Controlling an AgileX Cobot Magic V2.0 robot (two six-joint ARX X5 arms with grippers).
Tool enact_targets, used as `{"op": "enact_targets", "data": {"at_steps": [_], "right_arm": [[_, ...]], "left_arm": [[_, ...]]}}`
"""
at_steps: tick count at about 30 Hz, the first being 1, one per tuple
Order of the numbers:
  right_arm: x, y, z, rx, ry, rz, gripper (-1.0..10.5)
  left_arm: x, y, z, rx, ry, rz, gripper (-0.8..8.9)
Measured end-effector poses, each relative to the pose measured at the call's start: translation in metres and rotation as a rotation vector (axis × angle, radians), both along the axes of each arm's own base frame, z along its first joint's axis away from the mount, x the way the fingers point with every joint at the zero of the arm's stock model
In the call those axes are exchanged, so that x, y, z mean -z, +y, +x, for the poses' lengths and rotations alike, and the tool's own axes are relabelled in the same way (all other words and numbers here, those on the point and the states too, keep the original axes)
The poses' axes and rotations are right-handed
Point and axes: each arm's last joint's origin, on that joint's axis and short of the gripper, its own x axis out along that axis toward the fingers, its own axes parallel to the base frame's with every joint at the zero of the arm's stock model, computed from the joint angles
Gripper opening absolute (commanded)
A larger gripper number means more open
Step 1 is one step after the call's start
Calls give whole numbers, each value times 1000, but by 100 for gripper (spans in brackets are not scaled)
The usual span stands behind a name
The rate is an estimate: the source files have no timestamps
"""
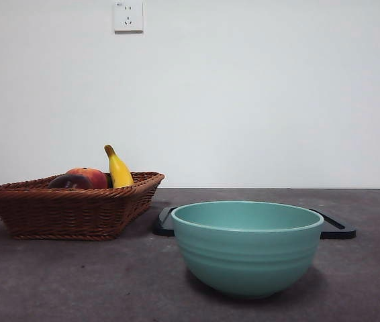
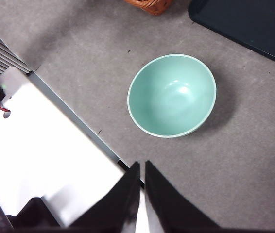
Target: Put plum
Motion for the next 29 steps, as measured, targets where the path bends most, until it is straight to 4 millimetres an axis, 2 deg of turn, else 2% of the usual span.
{"op": "enact_targets", "data": {"at_steps": [4, 7, 10, 15, 21, 25, 29], "right_arm": [[0, 0, 0, 0, 0, 0, 5], [0, 0, 0, 0, 0, 0, 5], [0, 0, 0, 0, 0, 0, 6], [0, 0, 0, 0, 0, 0, 6], [0, 0, 0, 0, 0, 0, 5], [0, 0, 0, 0, 0, 0, 5], [0, 0, 0, 0, 0, 0, 5]], "left_arm": [[3, 17, -15, -249, -155, -6, 9], [20, 25, -24, -411, -222, -10, 9], [46, 31, -29, -508, -243, -9, 9], [98, 33, -33, -541, -214, 2, 9], [151, 34, -34, -554, -163, 10, 9], [178, 35, -34, -559, -121, 10, 9], [193, 35, -35, -563, -106, 3, 9]]}}
